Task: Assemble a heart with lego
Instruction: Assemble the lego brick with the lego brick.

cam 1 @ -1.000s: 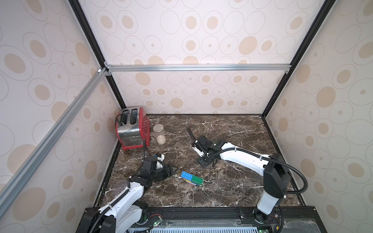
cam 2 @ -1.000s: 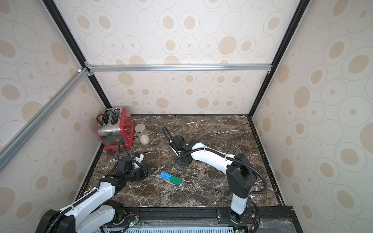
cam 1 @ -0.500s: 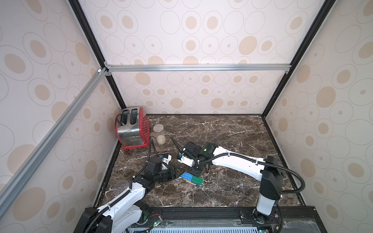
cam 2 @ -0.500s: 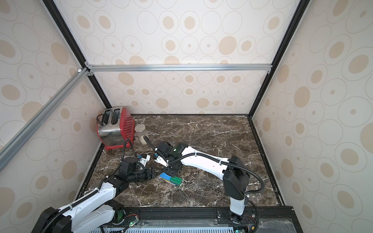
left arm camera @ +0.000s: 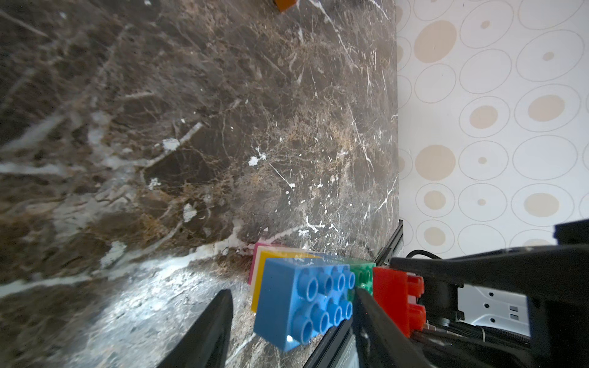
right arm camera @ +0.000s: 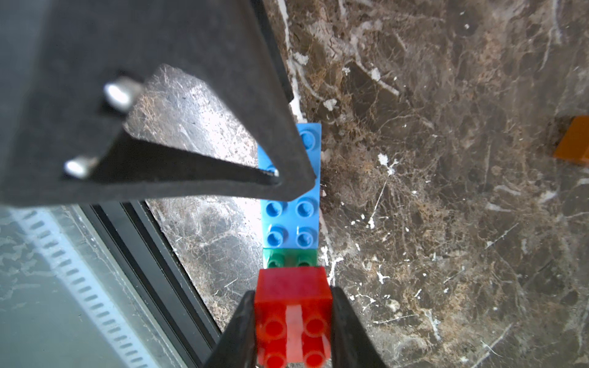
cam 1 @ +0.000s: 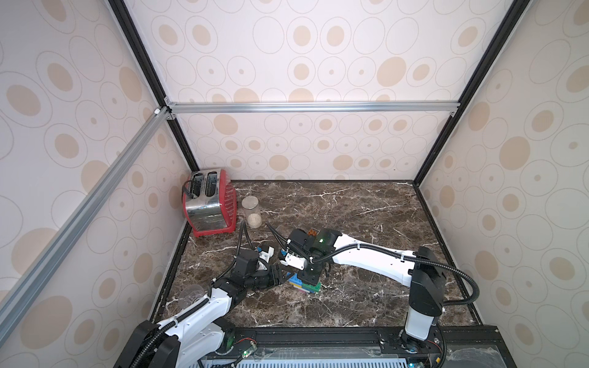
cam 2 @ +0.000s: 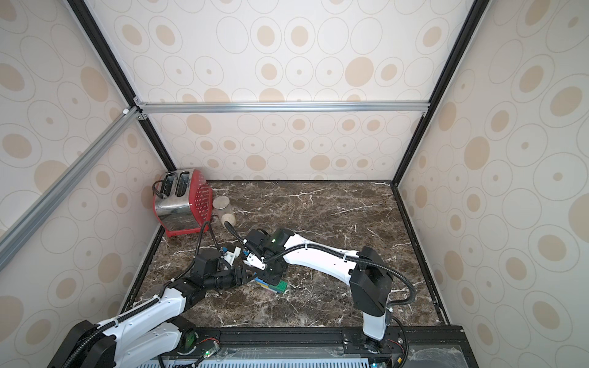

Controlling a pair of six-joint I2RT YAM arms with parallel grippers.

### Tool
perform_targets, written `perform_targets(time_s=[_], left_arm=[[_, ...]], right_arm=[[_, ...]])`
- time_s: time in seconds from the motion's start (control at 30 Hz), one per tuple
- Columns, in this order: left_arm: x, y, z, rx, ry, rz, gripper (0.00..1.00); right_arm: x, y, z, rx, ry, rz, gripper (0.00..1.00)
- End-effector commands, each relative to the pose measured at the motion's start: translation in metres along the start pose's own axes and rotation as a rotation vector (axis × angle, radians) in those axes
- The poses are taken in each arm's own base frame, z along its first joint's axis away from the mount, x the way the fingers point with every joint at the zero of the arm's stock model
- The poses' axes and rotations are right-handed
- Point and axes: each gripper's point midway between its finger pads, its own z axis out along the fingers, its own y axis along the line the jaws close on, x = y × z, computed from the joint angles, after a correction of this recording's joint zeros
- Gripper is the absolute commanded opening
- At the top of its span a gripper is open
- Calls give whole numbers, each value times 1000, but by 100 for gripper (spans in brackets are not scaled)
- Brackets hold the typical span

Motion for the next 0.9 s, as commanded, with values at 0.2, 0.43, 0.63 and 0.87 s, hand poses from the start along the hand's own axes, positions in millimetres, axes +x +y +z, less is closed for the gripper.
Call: perform_targets(time_s=[0.2, 0.43, 0.63, 0.87], left_arm=[[0, -5, 0, 23, -11, 5, 60], [0, -2, 2, 13, -6, -2, 60], [2, 0, 3, 8, 1, -2, 60], [3, 4, 3, -10, 5, -3, 60]], right_arm=[[12, 5, 8, -7, 26, -20, 30], [10, 2, 9, 21, -1, -7, 29], [14, 6, 16, 36, 34, -14, 29], [19, 12, 17, 66, 66, -35, 28]])
